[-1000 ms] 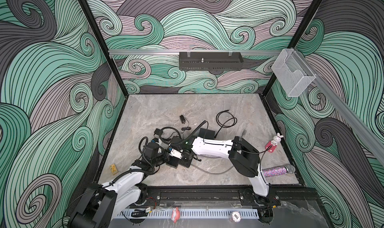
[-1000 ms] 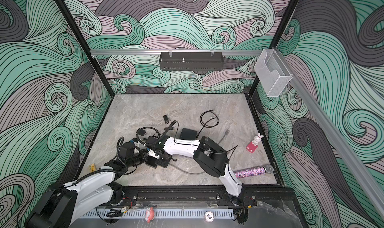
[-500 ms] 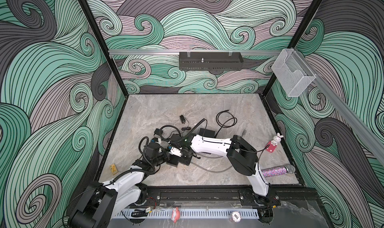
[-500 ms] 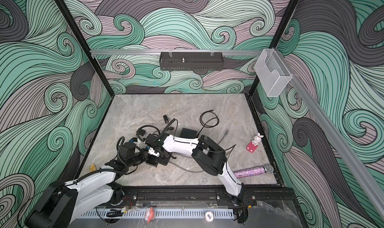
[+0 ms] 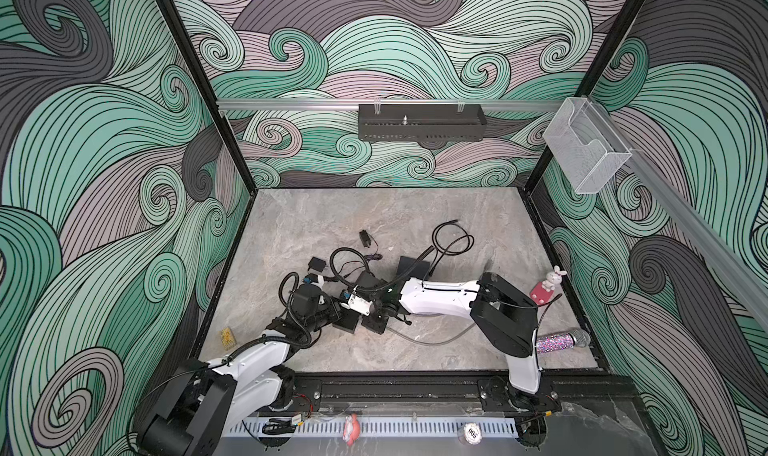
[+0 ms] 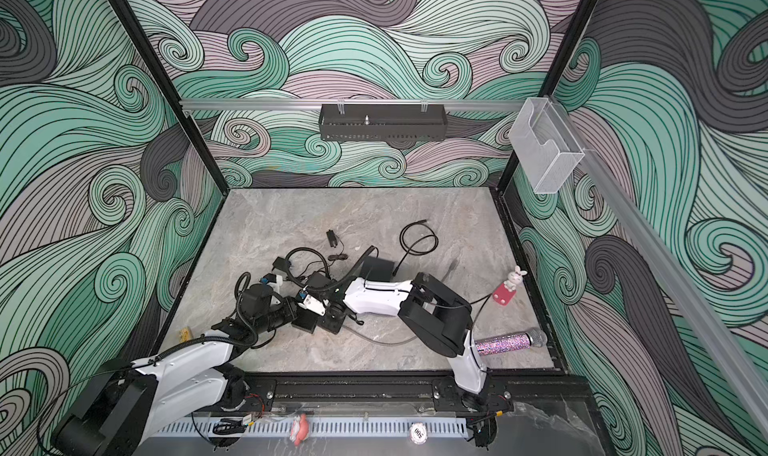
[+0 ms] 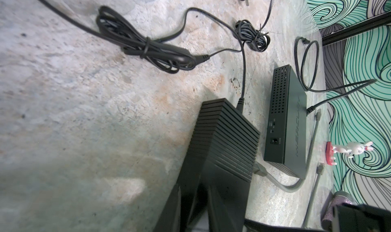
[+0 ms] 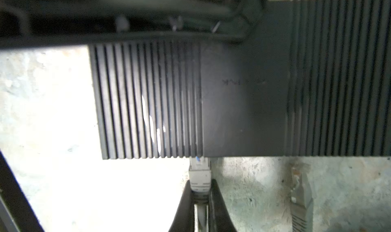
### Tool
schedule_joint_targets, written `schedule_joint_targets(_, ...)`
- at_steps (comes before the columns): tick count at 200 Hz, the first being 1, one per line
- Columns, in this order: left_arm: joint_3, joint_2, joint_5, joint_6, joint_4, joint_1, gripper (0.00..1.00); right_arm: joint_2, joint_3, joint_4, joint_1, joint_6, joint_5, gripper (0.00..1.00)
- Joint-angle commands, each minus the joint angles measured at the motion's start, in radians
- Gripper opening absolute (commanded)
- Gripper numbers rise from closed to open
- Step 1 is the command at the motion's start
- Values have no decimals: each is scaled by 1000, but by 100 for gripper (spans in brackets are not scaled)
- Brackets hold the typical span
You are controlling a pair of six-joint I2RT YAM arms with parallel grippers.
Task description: Insert the plug into the switch port
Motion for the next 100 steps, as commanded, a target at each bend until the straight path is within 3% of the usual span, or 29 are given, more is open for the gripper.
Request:
schedule_joint_targets(1, -8, 49, 363, 9, -151, -96, 21, 31, 81, 579, 7, -52, -73, 0)
schedule_joint_targets(100, -5, 108, 372, -2, -89, -141, 20, 68, 181, 601, 1, -36, -40, 0)
